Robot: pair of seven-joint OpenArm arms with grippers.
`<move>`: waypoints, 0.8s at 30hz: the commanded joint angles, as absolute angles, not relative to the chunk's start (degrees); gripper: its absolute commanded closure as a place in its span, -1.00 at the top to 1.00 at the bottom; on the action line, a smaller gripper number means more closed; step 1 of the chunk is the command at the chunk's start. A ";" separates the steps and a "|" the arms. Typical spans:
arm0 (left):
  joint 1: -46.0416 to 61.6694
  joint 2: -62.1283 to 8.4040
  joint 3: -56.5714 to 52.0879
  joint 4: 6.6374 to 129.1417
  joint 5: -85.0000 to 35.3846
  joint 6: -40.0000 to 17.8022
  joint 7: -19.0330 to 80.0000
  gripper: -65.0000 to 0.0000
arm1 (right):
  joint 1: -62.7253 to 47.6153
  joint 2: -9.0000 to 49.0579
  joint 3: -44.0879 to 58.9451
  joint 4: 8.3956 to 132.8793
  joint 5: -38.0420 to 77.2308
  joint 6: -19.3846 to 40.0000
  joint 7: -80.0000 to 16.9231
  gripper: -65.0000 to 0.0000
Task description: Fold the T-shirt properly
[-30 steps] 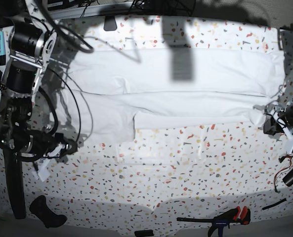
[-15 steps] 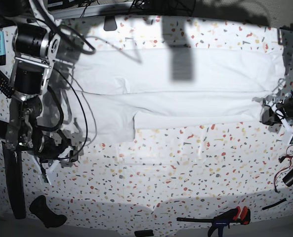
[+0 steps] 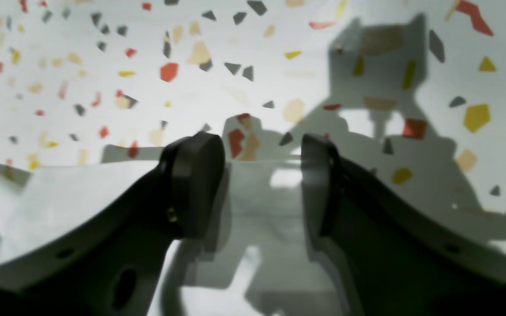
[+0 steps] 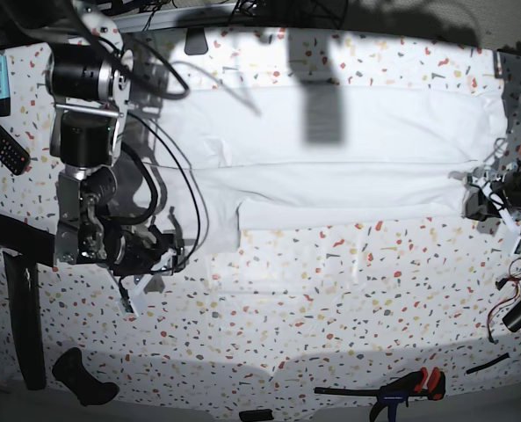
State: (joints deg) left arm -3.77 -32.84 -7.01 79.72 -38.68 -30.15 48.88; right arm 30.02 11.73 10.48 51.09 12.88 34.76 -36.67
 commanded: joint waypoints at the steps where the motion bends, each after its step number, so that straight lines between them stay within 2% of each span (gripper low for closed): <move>1: -4.75 -34.15 -7.46 80.62 -39.53 -30.24 47.94 -1.00 | 31.97 11.99 10.61 52.03 13.17 35.03 -35.53 -0.01; 18: -4.78 -34.15 -7.46 80.62 -39.53 -30.24 47.94 -1.00 | 32.18 14.63 10.63 51.79 10.24 30.74 -36.14 -0.01; 24: -4.75 -34.15 -7.46 80.62 -39.53 -30.24 47.92 -1.00 | 32.21 14.61 10.63 46.54 11.07 30.59 -36.03 -0.01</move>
State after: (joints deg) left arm -3.79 -32.84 -7.03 79.72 -38.68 -30.13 48.86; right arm 30.96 14.13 10.50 46.13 10.90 30.55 -35.97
